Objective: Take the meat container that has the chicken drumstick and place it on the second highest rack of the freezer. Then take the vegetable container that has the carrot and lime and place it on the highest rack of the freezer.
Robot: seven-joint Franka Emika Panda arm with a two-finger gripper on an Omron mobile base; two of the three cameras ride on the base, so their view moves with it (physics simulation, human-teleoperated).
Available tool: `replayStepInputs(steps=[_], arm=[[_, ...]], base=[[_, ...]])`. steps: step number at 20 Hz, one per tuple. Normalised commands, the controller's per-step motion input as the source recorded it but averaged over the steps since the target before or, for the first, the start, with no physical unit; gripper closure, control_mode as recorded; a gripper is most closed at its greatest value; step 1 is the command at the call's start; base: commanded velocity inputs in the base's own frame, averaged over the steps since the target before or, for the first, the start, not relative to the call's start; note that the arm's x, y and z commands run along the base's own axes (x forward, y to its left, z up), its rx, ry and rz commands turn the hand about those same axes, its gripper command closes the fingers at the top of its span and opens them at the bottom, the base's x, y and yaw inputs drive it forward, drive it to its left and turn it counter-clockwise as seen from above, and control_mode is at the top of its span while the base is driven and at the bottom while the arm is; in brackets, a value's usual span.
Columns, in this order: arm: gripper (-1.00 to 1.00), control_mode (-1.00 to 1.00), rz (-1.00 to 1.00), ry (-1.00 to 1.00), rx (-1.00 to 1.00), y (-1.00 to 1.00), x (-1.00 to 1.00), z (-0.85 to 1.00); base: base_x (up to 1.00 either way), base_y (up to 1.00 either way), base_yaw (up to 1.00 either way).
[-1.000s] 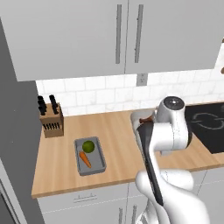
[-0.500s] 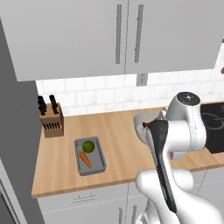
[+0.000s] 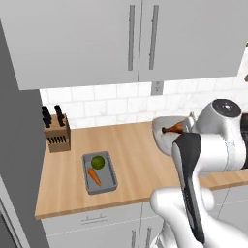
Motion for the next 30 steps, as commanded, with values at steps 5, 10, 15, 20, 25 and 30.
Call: replayStepInputs(steps=[5, 10, 15, 20, 25, 30], arm=[[1.00, -1.00, 0.01, -0.42, 0.00, 0.03, -0.07, 0.00], [1.00, 1.00, 0.00, -0.09, 0.00, 0.00, 0.00, 0.00], [1.00, 1.00, 0.00, 0.00, 0.00, 0.00, 0.00, 0.00], [1.00, 1.00, 0.00, 0.00, 0.00, 0.00, 0.00, 0.00], [1.00, 1.00, 0.00, 0.00, 0.00, 0.00, 0.00, 0.00], [1.00, 1.00, 0.00, 0.00, 0.00, 0.00, 0.00, 0.00]], base=[[0.00, 0.00, 0.00], [0.00, 0.00, 0.00], [-0.33, 0.02, 0.02], [-1.00, 0.53, 0.29], [-0.80, 0.77, 0.59], [-0.44, 1.00, 0.64]])
